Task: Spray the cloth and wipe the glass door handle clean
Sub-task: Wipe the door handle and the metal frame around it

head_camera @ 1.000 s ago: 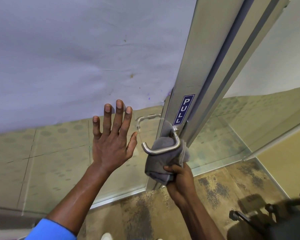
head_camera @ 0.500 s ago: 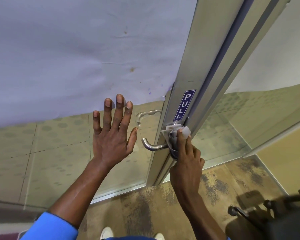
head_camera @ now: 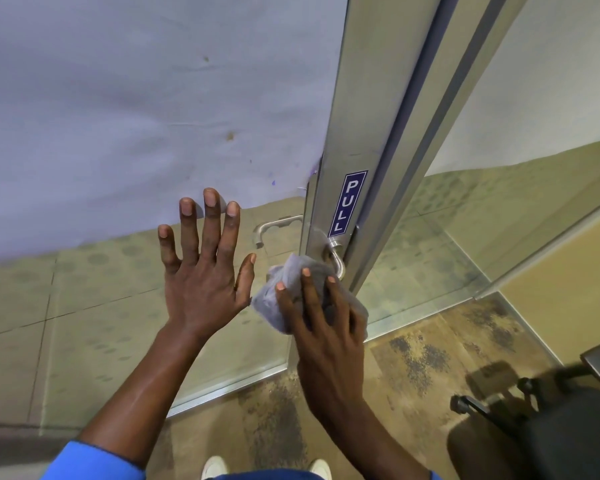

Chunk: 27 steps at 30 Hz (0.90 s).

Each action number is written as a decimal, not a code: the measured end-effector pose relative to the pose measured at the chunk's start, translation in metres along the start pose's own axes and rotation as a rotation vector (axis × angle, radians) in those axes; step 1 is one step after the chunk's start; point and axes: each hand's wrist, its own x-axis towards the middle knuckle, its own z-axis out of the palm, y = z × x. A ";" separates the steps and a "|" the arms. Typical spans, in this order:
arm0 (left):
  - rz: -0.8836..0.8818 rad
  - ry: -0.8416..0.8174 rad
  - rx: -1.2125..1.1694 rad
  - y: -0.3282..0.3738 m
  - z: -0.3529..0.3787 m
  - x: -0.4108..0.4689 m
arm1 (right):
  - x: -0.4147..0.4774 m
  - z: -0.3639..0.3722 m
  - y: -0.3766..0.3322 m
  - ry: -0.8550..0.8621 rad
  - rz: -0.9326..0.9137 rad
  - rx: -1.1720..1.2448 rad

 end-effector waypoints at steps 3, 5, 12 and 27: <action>0.001 0.004 0.010 0.000 0.000 0.000 | 0.003 0.003 0.016 0.002 0.109 0.090; 0.002 0.006 0.014 0.000 0.001 -0.001 | 0.010 0.004 0.020 0.024 0.200 0.172; 0.006 -0.001 0.018 -0.002 0.002 -0.002 | 0.024 0.009 0.017 0.255 0.550 0.777; -0.002 -0.015 -0.008 0.000 -0.005 0.001 | 0.029 0.003 -0.025 -0.117 1.284 2.281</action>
